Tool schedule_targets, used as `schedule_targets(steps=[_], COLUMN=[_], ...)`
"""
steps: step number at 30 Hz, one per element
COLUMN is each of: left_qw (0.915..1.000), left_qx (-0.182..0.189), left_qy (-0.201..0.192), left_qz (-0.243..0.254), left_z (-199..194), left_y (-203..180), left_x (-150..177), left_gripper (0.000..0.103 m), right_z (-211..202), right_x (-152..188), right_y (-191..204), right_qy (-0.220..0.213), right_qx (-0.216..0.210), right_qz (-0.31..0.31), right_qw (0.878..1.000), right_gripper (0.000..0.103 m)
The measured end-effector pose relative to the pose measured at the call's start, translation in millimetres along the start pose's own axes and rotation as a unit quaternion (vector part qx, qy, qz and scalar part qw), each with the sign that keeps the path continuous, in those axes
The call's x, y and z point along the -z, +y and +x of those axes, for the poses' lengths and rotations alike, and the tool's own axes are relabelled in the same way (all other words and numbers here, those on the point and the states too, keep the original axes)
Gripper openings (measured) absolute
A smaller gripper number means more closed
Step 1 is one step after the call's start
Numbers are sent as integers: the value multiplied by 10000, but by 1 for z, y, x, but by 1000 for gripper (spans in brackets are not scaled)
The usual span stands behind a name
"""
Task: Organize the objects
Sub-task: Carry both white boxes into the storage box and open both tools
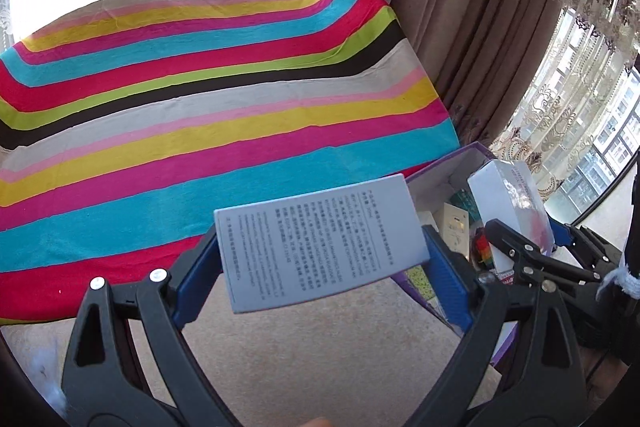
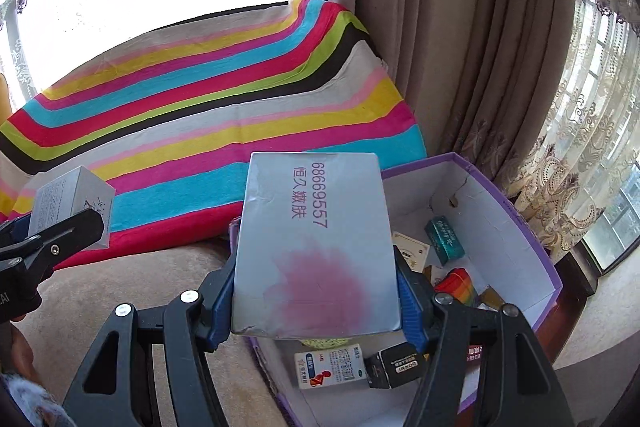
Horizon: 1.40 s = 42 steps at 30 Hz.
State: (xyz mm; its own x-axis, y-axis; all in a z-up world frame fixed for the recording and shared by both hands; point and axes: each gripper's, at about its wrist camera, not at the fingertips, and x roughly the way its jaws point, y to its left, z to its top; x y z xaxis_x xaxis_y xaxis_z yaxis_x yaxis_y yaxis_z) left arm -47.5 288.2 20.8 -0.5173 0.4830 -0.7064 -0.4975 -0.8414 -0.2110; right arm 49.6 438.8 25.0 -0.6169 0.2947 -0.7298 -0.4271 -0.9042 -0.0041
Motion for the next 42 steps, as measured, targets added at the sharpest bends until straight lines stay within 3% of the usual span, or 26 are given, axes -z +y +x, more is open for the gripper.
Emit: schedule_targets(steps=[9, 14, 21, 25, 29, 42], left_qw=[9960, 9922, 9892, 9841, 9867, 9866], left_qx=[517, 790, 1019, 1256, 1306, 1360], left_qy=[248, 398, 930, 1257, 952, 897], left_qz=[681, 880, 501, -43, -157, -13], left_z=[25, 39, 36, 27, 1, 6], left_y=[-83, -108, -93, -75, -68, -63], left_x=[5, 5, 19, 42, 52, 60], left_gripper=[94, 96, 100, 102, 102, 102], right_z=[-14, -14, -20, -32, -46, -45], right_x=[10, 9, 15, 24, 39, 51], right_y=[-67, -86, -86, -84, -81, -67], right_qy=[-165, -269, -219, -140, -57, 187], right_qx=[530, 776, 865, 871, 948, 1032], right_qz=[461, 545, 532, 573, 566, 505], right_qw=[9974, 9951, 9946, 9945, 9939, 9932], right_gripper=[67, 67, 78, 82, 84, 84])
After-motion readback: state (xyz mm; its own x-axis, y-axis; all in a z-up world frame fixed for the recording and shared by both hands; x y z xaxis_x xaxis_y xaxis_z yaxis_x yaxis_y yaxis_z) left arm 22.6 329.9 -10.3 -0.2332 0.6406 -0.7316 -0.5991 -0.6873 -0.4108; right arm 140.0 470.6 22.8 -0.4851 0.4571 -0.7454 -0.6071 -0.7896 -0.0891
